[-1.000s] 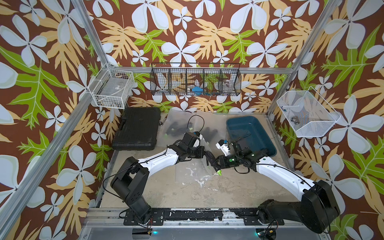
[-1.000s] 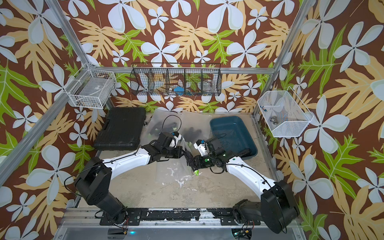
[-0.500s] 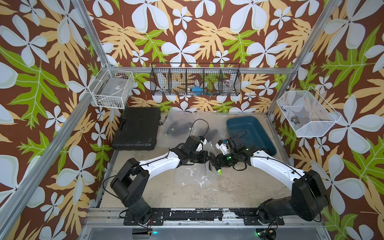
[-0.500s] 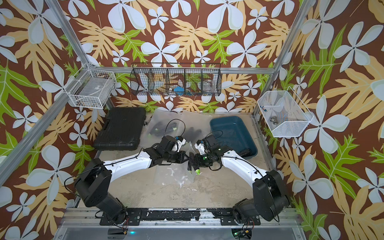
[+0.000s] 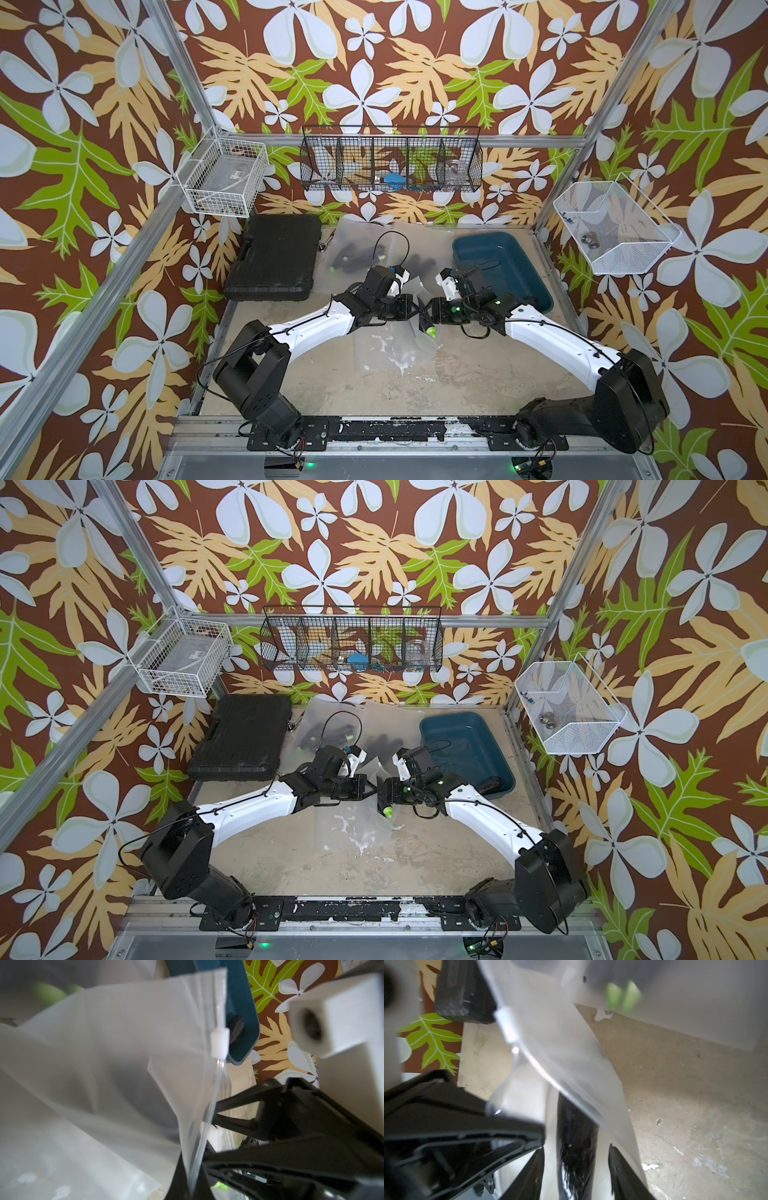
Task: Place the eggplant in a zip-top bag and seal the zipper
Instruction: Place the eggplant in the zipper food storage bag, then pick up the eggplant from the basket.
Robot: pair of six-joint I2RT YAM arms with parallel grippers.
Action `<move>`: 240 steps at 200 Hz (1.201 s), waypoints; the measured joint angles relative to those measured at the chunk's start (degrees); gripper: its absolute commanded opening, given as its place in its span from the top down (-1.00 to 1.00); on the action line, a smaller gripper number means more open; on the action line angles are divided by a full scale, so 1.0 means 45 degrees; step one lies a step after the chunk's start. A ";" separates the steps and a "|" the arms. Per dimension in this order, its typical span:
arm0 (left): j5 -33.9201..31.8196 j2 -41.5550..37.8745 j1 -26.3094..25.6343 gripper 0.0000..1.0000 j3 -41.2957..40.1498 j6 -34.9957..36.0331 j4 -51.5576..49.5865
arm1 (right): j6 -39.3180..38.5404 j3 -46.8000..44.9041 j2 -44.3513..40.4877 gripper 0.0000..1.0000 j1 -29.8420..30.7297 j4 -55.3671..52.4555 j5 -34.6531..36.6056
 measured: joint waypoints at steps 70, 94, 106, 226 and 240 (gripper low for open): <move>-0.0034 -0.0039 0.0175 1.00 -0.0005 -0.0194 -0.0010 | -0.0491 -0.0398 0.0389 0.71 0.0175 -0.0112 -0.0155; -0.0044 -0.0146 0.0175 1.00 0.0024 -0.0194 -0.0015 | -0.0403 -0.0578 0.0631 0.67 0.0418 0.0121 -0.0306; -0.0044 -0.0170 0.0175 1.00 0.0024 -0.0194 -0.0010 | -0.0364 -0.0597 0.0699 0.51 0.0427 0.0306 -0.0369; -0.0753 -0.0121 0.0204 1.00 -0.0427 0.0369 0.0005 | 0.0049 -0.0500 -0.0559 -0.05 -0.5056 -0.0403 0.3468; -0.0748 -0.0165 0.0209 1.00 -0.0525 0.0379 -0.0005 | 0.0321 -0.0559 -0.0170 -0.05 -0.5654 -0.0743 0.4469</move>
